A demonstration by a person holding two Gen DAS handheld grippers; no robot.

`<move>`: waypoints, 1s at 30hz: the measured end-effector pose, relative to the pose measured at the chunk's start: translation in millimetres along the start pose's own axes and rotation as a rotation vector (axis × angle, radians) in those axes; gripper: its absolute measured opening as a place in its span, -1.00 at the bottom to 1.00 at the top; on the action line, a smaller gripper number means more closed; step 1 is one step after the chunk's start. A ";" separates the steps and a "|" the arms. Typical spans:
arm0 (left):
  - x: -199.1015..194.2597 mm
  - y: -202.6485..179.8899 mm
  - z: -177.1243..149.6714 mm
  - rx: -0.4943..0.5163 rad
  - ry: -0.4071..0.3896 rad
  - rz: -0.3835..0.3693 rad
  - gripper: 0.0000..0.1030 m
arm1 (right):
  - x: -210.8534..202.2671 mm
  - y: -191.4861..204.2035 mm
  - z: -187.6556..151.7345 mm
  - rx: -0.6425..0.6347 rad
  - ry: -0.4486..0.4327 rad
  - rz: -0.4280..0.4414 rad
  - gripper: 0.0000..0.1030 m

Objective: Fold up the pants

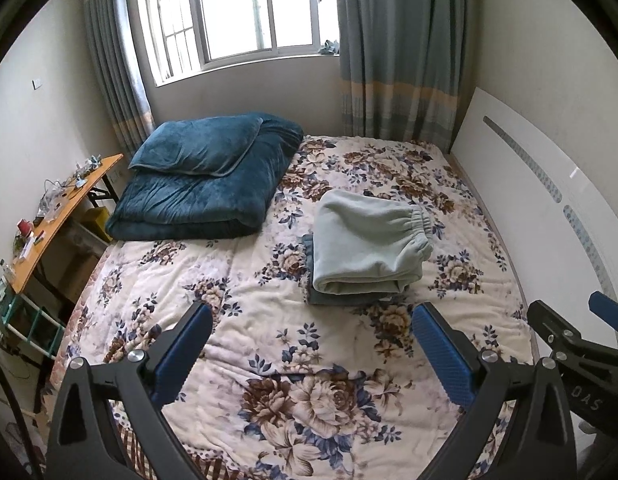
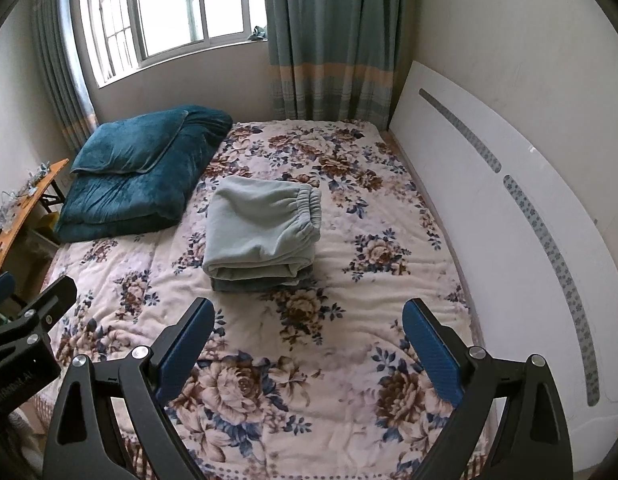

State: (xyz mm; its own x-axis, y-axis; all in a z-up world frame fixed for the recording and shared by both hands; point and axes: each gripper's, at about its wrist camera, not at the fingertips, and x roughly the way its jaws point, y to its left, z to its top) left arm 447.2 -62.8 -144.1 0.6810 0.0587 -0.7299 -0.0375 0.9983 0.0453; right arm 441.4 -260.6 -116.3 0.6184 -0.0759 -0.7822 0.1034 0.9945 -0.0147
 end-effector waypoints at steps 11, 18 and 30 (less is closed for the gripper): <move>-5.0 -1.4 -3.0 0.006 -0.001 0.002 0.99 | -0.8 4.3 -3.0 0.004 -0.002 0.022 0.89; -5.9 -1.6 -3.8 0.006 -0.006 0.005 0.99 | -2.3 4.6 -3.7 0.007 0.000 0.023 0.89; -6.2 -1.6 -3.8 0.006 -0.006 0.003 0.99 | -7.0 2.3 -7.6 0.018 -0.011 0.022 0.89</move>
State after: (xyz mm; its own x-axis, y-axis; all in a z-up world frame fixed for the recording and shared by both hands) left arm 440.3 -64.7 -142.2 0.6852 0.0621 -0.7257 -0.0351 0.9980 0.0522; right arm 431.4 -257.2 -115.7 0.6292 -0.0551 -0.7753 0.1040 0.9945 0.0137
